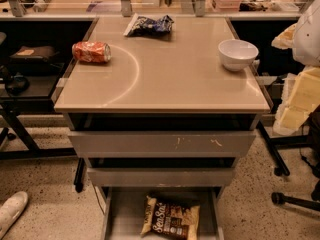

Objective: Pick brown chip bag from bottom drawer and place on counter

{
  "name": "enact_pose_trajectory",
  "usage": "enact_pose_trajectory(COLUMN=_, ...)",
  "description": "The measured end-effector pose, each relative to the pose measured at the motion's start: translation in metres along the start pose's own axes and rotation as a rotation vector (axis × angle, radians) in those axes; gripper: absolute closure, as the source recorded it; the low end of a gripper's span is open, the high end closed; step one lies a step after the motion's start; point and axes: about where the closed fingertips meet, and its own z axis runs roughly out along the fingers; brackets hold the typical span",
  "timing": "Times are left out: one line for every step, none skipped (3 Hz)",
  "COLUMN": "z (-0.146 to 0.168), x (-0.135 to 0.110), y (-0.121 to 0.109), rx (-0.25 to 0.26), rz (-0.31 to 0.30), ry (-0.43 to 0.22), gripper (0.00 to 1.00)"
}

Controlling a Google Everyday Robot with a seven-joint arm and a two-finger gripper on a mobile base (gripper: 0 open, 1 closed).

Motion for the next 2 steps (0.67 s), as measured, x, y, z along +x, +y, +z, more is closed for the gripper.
enact_pose_trajectory(z=0.0000, x=0.0000, y=0.0003, rx=-0.001, rz=0.000, ry=0.000, gripper=0.00)
enact_pose_trajectory(z=0.0003, x=-0.0006, y=0.0046, rx=-0.011, rz=-0.008, ry=-0.006, gripper=0.00)
